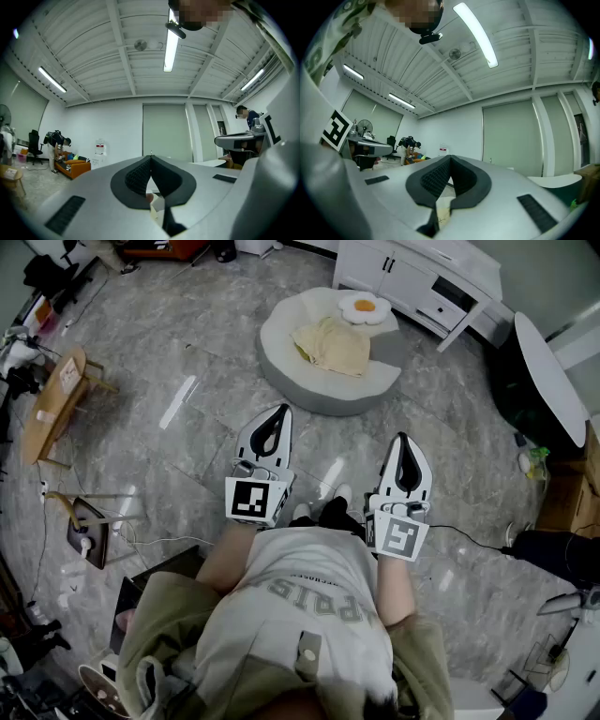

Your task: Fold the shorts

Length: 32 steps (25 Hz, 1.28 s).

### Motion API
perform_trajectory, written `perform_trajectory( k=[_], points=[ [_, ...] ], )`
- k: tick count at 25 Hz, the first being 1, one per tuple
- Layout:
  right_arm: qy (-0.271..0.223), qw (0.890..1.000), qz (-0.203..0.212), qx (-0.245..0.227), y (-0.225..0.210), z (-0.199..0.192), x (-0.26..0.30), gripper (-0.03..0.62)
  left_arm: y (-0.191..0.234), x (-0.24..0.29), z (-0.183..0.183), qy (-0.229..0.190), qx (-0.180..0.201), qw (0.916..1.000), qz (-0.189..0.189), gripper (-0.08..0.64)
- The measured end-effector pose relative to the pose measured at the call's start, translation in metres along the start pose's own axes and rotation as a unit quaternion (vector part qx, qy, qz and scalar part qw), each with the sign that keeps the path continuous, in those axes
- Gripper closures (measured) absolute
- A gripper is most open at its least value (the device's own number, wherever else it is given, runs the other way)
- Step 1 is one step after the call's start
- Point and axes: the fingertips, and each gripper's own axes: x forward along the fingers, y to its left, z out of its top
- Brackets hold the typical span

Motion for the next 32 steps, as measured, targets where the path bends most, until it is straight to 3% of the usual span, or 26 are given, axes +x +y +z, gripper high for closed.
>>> perform_trajectory(
  k=[20, 25, 26, 27, 28, 32],
  points=[
    [0.006, 1.0, 0.012, -0.007, 0.008, -0.005, 0.003, 0.575, 0.005, -0.003, -0.005, 0.011, 0.003, 0.9999, 0.003, 0.545],
    [0.013, 0.996, 0.031, 0.085, 0.004, -0.013, 0.013, 0.574, 0.009, 0.004, -0.009, 0.021, -0.019, 0.9995, -0.013, 0.536],
    [0.019, 0.994, 0.041, 0.102, 0.003, -0.016, 0.017, 0.471, 0.008, 0.008, -0.008, 0.02, -0.025, 0.9993, -0.019, 0.436],
    [0.024, 0.992, 0.051, 0.112, 0.002, -0.019, 0.022, 0.323, 0.008, 0.013, -0.007, 0.019, -0.031, 0.999, -0.024, 0.301],
    [0.027, 0.992, 0.054, 0.114, 0.0, -0.021, 0.026, 0.321, 0.009, 0.018, -0.007, 0.019, -0.035, 0.9989, -0.026, 0.27],
    [0.031, 0.993, 0.052, 0.097, -0.012, -0.03, 0.048, 0.32, 0.018, 0.04, -0.009, 0.027, -0.022, 0.9993, -0.015, 0.265]
  ],
)
